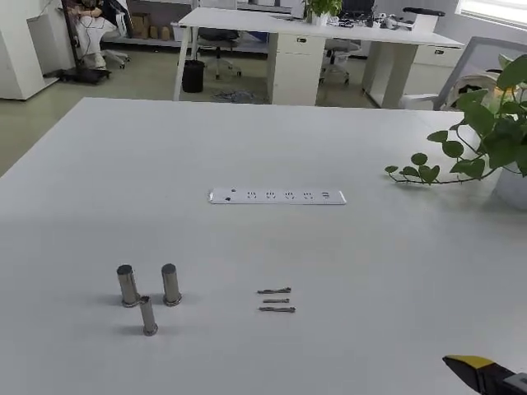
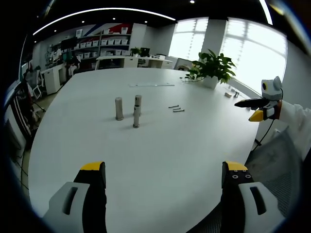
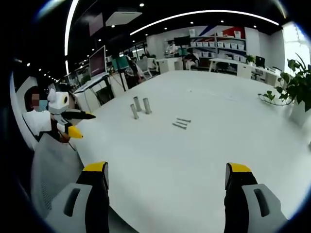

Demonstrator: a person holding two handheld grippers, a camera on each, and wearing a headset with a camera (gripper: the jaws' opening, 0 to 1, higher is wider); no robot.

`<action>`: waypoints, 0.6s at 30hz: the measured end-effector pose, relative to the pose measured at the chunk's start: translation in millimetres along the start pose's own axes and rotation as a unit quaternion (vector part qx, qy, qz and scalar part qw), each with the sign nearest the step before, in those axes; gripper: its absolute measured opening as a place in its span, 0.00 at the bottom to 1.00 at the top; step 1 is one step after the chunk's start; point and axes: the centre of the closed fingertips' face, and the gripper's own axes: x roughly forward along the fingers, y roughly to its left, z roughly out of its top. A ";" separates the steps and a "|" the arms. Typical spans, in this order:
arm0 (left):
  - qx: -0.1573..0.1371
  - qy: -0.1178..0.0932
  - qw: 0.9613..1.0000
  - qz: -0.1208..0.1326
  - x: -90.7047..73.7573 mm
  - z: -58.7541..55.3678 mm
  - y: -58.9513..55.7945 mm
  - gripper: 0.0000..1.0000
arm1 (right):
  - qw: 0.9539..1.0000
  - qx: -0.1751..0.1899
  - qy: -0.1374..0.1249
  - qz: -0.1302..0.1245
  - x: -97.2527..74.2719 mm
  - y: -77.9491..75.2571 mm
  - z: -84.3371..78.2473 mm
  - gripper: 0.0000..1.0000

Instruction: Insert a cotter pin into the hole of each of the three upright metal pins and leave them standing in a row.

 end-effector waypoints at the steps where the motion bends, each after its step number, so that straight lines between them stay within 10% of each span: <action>1: 0.001 0.000 1.000 -0.002 0.2 0.9 -0.5 0.99 | 1.000 -0.004 0.001 -0.002 -0.6 -0.5 0.8 0.98; 18: 0.007 -0.040 0.999 0.014 6.3 13.8 6.4 0.99 | 0.998 -0.042 0.037 -0.011 0.6 -3.0 -9.9 0.98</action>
